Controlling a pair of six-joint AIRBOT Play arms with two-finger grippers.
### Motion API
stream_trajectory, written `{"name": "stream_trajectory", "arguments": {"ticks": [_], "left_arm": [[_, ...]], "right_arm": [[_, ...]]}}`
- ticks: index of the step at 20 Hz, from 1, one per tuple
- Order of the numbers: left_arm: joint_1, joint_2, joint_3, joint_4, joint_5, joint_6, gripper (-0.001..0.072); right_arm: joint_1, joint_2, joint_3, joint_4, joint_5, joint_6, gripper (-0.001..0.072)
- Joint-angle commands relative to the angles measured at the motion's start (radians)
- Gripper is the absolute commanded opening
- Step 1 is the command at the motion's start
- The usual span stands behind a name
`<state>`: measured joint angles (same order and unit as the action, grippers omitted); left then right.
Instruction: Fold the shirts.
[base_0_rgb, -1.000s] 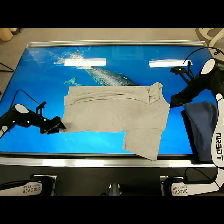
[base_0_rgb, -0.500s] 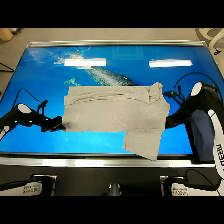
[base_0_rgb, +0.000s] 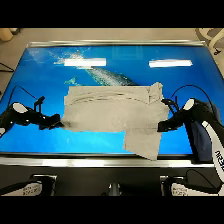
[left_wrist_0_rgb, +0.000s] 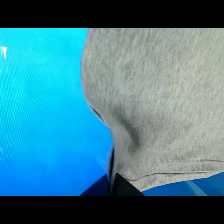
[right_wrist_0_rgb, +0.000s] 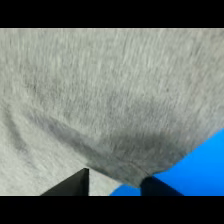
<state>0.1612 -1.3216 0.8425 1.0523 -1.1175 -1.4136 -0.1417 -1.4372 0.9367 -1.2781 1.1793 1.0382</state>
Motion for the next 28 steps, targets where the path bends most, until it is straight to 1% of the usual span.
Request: {"name": "stream_trajectory", "arguments": {"ticks": [1,2,4,5,7,9,11,12,13,14,15,16,17,19,21,23,24,26,27,28], "left_arm": [[0.0,0.01,0.001,-0.01,0.0,0.001,0.0026],[0.0,0.01,0.001,-0.016,0.0,0.001,0.0027],[0.0,0.014,0.001,-0.025,0.0,0.001,0.0026],[0.0,0.027,0.006,-0.024,0.001,0.001,0.0026],[0.0,0.093,0.06,-0.024,0.011,0.001,0.0025],[-0.001,0.206,0.198,-0.025,0.031,0.001,0.0025],[0.0,0.339,0.42,-0.025,0.083,0.0,0.0025],[0.0,0.402,0.542,-0.024,0.138,0.001,0.0025],[0.0,0.467,0.665,-0.022,0.23,0.006,0.0026],[0.0,0.525,0.766,-0.021,0.34,0.027,0.0026],[0.0,0.573,0.833,-0.023,0.431,0.023,0.0026],[0.0,0.616,0.875,-0.025,0.488,0.011,0.0025],[0.0,0.653,0.893,-0.025,0.506,0.008,0.0026],[0.0,0.706,0.891,-0.016,0.451,0.007,0.0025],[0.0,0.715,0.891,-0.013,0.383,0.007,0.0025],[0.0,0.706,0.891,-0.004,0.374,0.008,0.0024],[0.0,0.698,0.891,0.013,0.373,0.007,0.0024],[0.0,0.676,0.891,0.072,0.368,-0.035,0.0024],[0.0,0.659,0.891,0.108,0.346,-0.035,0.0024],[0.0,0.634,0.891,0.154,0.296,-0.039,0.0024]], "right_arm": [[0.001,0.0,-0.01,0.032,-0.076,0.035,0.0118],[0.001,0.0,-0.01,0.037,-0.078,0.035,0.0024],[0.001,0.001,0.002,0.037,-0.08,0.019,0.0022],[0.001,0.011,0.019,0.037,-0.08,-0.01,0.0021],[0.001,0.07,0.091,0.036,-0.082,-0.045,0.002],[0.001,0.173,0.226,0.036,-0.124,-0.093,0.002],[0.001,0.305,0.41,0.035,-0.222,-0.169,0.0019],[0.001,0.373,0.504,0.035,-0.282,-0.213,0.0019],[0.001,0.448,0.6,0.036,-0.355,-0.251,0.0019],[0.002,0.515,0.674,0.038,-0.422,-0.273,0.0019],[0.002,0.582,0.731,0.037,-0.478,-0.28,0.0019],[0.002,0.638,0.764,0.036,-0.495,-0.28,0.0019],[0.002,0.694,0.774,0.037,-0.497,-0.279,0.0019],[0.002,0.763,0.774,0.031,-0.43,-0.261,0.0019],[0.002,0.787,0.774,-0.002,-0.362,-0.234,0.0019],[0.002,0.784,0.774,-0.045,-0.333,-0.206,0.0019],[0.002,0.776,0.774,-0.054,-0.329,-0.192,0.0019],[0.002,0.757,0.774,-0.063,-0.327,-0.167,0.0019],[0.002,0.742,0.774,-0.066,-0.317,-0.15,0.0019],[0.002,0.717,0.774,-0.068,-0.294,-0.132,0.0019]]}}
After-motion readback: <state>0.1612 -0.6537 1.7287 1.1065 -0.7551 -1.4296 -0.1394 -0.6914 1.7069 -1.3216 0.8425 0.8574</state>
